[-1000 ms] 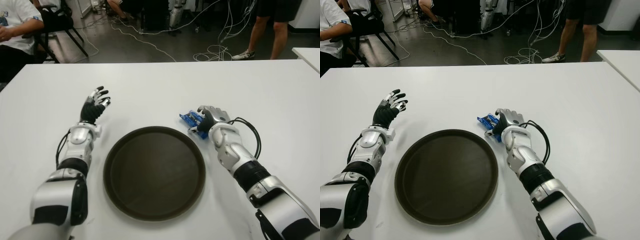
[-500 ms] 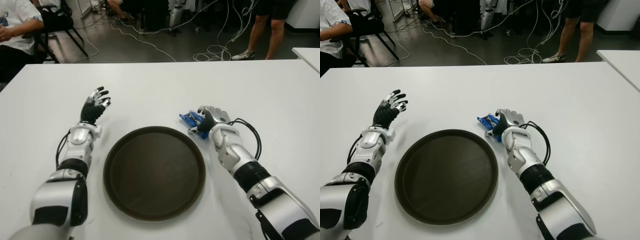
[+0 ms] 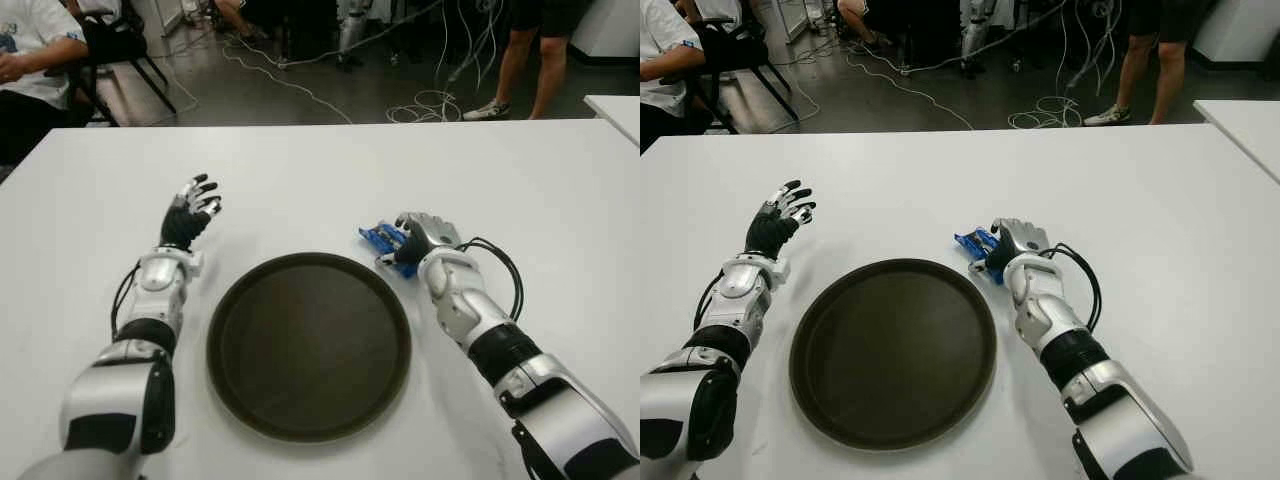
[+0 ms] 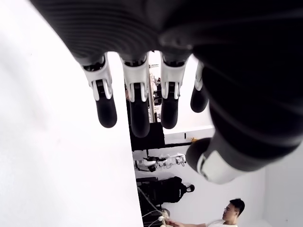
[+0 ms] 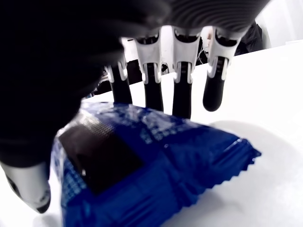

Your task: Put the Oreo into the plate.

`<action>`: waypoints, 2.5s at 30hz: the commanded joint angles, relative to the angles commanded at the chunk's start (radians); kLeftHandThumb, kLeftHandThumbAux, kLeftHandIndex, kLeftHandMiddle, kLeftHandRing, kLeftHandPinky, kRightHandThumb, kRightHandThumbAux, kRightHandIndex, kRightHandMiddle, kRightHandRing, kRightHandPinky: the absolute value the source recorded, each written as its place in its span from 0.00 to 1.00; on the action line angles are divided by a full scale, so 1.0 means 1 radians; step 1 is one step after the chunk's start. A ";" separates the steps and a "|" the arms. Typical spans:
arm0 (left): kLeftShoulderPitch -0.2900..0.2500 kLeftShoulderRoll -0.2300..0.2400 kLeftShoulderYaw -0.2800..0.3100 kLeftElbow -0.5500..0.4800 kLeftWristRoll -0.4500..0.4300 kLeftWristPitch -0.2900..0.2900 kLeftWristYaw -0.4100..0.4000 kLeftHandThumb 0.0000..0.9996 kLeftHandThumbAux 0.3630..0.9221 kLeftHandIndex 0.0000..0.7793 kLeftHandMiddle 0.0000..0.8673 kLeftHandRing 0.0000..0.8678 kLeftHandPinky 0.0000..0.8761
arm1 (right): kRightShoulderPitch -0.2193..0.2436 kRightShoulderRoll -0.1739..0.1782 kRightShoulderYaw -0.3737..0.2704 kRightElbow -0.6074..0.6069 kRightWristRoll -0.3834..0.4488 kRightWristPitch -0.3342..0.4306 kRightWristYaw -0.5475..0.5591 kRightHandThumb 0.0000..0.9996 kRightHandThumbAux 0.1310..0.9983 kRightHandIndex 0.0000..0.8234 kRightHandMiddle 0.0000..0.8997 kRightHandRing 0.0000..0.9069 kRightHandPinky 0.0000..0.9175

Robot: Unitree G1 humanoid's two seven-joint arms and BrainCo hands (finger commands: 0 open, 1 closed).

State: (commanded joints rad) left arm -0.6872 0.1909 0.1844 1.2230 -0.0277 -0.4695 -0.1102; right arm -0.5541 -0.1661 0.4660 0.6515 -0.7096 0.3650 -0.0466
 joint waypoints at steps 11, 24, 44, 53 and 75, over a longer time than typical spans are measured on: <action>0.000 -0.002 0.004 0.000 -0.007 0.005 -0.002 0.14 0.67 0.13 0.20 0.20 0.21 | 0.005 -0.014 -0.003 -0.028 0.001 0.001 0.023 0.00 0.58 0.40 0.32 0.28 0.23; 0.002 0.000 0.002 -0.001 -0.006 0.004 -0.005 0.15 0.63 0.13 0.20 0.20 0.22 | 0.017 -0.031 -0.005 -0.076 -0.010 0.014 0.027 0.00 0.71 0.50 0.36 0.32 0.35; 0.006 -0.001 0.001 -0.006 -0.005 -0.001 -0.003 0.15 0.65 0.14 0.20 0.20 0.22 | 0.029 -0.050 -0.004 -0.113 -0.016 0.007 0.018 0.26 0.77 0.68 0.77 0.67 0.66; 0.007 -0.002 0.001 -0.006 -0.004 -0.002 0.002 0.15 0.65 0.15 0.21 0.21 0.22 | 0.034 -0.057 -0.010 -0.121 -0.010 -0.006 0.002 0.28 0.79 0.68 0.80 0.73 0.67; 0.008 0.000 0.002 -0.004 -0.009 -0.009 -0.011 0.13 0.63 0.13 0.20 0.20 0.22 | 0.043 -0.062 -0.036 -0.116 0.002 -0.061 -0.034 0.61 0.71 0.56 0.78 0.77 0.73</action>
State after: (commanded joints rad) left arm -0.6794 0.1913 0.1868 1.2190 -0.0369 -0.4788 -0.1212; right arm -0.5110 -0.2282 0.4303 0.5356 -0.7079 0.3041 -0.0810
